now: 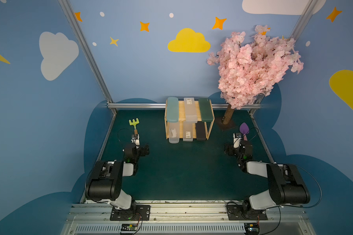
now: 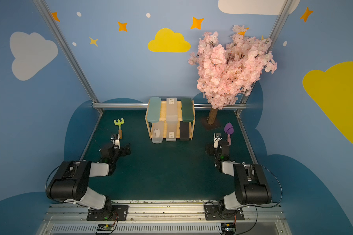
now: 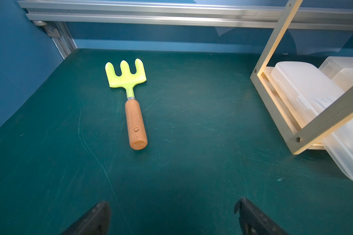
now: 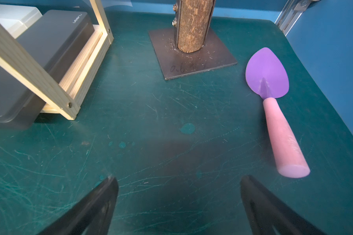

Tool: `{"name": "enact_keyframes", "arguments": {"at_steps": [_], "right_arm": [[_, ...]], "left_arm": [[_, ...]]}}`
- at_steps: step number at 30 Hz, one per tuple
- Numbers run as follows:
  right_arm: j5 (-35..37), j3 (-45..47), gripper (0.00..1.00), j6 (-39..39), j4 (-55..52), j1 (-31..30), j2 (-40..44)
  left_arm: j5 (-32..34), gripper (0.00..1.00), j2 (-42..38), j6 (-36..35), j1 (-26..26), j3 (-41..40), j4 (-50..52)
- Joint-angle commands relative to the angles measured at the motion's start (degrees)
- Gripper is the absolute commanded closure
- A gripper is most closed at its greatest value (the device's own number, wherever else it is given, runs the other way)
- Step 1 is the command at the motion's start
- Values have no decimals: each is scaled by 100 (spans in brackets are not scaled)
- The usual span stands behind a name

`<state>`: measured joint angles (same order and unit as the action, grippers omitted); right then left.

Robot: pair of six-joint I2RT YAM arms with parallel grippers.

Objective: Remove the pencil cases from the shelf
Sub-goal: Pick up the pencil case from the shelf.

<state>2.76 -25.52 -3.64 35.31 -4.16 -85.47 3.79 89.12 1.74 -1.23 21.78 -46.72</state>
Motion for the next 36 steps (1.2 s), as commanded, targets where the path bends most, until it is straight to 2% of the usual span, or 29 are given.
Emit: {"name": "enact_keyframes", "arguments": {"at_steps": [1, 7, 8, 9, 10, 12, 14, 16, 18, 19, 22, 24, 30, 36], "right_arm": [[-78, -168, 2, 29, -96, 28, 62], [-185, -190, 2, 211, 30, 113, 154], [-53, -427, 2, 299, -305, 102, 205], [-96, -925, 2, 368, -1472, 98, 363], [-346, -1543, 2, 73, -2644, 99, 463], [-581, -2202, 2, 211, -3610, 86, 568], [-624, -2484, 2, 476, -4186, 61, 803], [-576, -2778, 2, 1252, -4705, 73, 979], [-1348, -3212, 2, 1111, -5485, 14, 1233], [-1460, -3324, 2, 1138, -5642, -70, 1410], [-1544, -3369, 2, 1236, -5507, -519, 2119], [-1274, -3490, 2, 1310, -5403, -974, 2357], [-137, -5516, 2, 1133, -6766, -2024, 1266], [99, -7252, 2, 1423, -7553, -2200, -223]], "left_arm": [[-45, 0, -71, -11, -1, 137, 40], [-58, 0, -122, -17, -17, 86, -51], [-20, 0, -161, -7, -16, 138, -86], [-117, 0, -406, -50, -15, 366, 581], [-182, 0, -651, -79, -9, 694, 1399], [-207, 0, -1074, -16, 23, 1326, 2671], [-518, 0, -1446, 101, 30, 1651, 3103], [-730, 0, -1746, 326, 33, 2030, 3601], [-968, 0, -1973, 444, 53, 2459, 4254], [-1113, 0, -2056, 454, 86, 2597, 4479], [-1147, 0, -2303, 448, 285, 3014, 4933], [-1092, 0, -2415, 491, 462, 3284, 5225], [-1269, 0, -2289, 768, 836, 3799, 5606], [-1288, 0, -2086, 941, 1046, 3904, 5679]]}}
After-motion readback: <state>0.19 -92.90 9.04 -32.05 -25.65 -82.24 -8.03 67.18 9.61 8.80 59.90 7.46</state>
